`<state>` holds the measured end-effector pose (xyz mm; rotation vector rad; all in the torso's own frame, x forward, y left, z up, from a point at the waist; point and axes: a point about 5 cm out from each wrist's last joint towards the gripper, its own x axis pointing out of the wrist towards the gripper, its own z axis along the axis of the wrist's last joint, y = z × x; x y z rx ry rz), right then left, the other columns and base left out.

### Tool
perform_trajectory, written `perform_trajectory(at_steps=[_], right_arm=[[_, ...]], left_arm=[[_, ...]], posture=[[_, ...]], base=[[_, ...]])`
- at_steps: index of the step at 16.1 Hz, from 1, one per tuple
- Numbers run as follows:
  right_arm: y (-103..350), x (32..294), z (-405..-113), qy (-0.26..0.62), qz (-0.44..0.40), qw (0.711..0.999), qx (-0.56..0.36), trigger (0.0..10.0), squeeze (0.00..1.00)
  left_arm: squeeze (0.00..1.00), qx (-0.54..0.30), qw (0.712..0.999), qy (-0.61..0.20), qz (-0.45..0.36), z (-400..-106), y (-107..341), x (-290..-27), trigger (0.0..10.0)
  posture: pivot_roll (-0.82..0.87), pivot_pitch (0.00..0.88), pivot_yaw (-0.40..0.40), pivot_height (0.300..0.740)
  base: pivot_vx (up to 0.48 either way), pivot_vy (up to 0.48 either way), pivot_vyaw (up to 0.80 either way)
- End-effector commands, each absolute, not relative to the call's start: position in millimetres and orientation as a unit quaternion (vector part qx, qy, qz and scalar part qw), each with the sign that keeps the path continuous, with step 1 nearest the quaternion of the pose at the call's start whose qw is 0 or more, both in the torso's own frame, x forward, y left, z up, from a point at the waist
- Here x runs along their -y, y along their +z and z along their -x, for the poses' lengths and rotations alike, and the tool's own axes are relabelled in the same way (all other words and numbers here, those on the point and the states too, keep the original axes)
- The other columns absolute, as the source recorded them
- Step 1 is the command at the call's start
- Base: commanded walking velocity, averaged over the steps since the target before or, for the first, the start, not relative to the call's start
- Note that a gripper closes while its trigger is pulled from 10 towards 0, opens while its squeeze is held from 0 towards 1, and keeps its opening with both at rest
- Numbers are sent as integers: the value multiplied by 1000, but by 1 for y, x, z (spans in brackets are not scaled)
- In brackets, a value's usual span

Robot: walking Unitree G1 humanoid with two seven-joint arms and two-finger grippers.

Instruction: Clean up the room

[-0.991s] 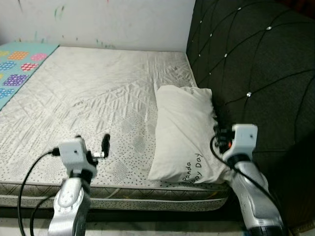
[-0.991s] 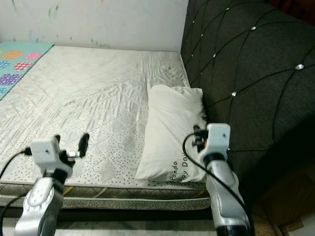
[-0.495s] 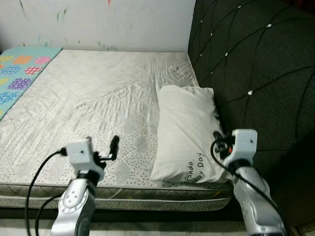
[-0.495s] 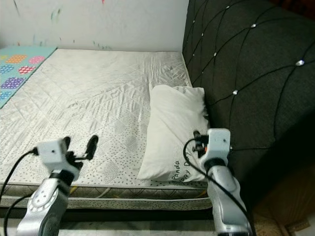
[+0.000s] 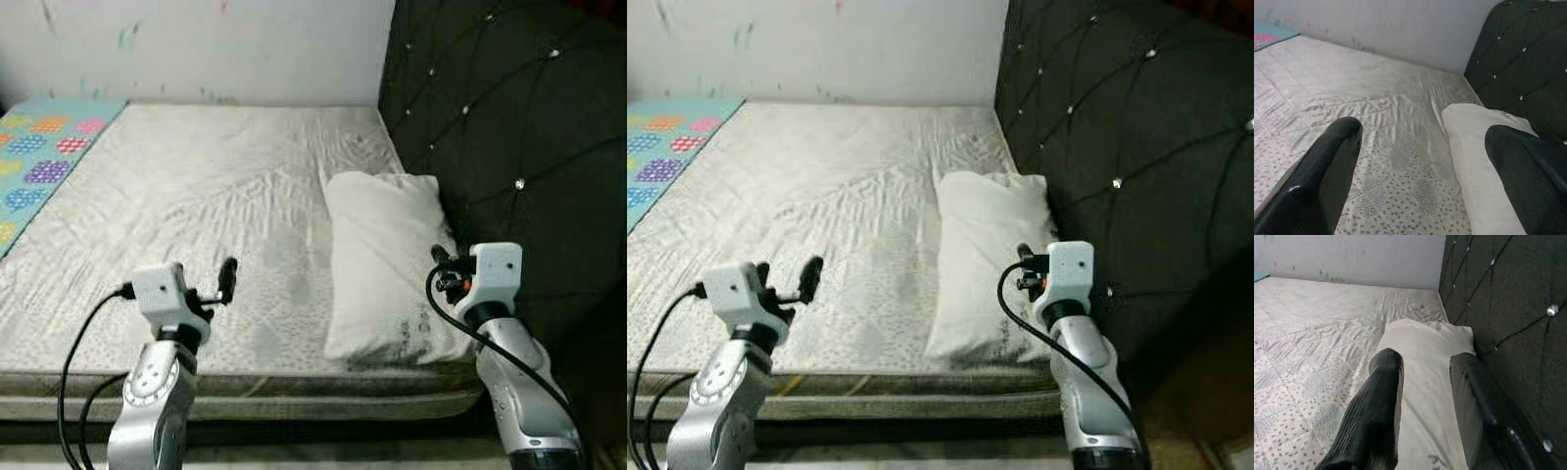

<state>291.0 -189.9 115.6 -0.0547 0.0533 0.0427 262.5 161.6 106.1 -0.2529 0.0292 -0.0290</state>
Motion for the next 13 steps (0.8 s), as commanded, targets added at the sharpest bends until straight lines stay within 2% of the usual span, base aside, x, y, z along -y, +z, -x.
perform_trajectory(at_steps=[1, 4, 6, 8, 10, 13], right_arm=[[113, 194, -291, 21, 35, 998, -38, 10000, 0], [110, 185, -291, 49, 44, 997, -40, 10000, 0], [108, 185, -291, 41, 19, 998, -45, 10000, 0], [108, 183, -289, 39, 30, 998, -42, 10000, 0], [104, 177, -283, 55, 34, 997, -47, 10000, 0], [104, 182, -285, 48, 35, 997, -47, 10000, 0]], left_arm=[[0, -21, 991, -16, 129, -263, 104, -157, 10000], [0, -18, 991, -10, 131, -263, 105, -157, 10000], [0, -21, 991, -12, 128, -261, 105, -158, 10000], [0, -11, 993, -27, 115, -261, 108, -158, 10000], [0, 5, 991, -47, 127, -261, 112, -157, 10000], [0, 9, 989, -56, 137, -259, 113, -153, 10000]], posture=[[-201, 0, -25, 740], [-184, 0, -18, 740], [-186, 0, -6, 740], [-190, 0, -2, 740], [-195, 5, 0, 740], [-198, 6, 6, 740]], base=[[0, 480, 0], [0, 480, 0], [0, 480, 0], [0, 461, 0], [0, 0, 0], [111, 0, 0]])
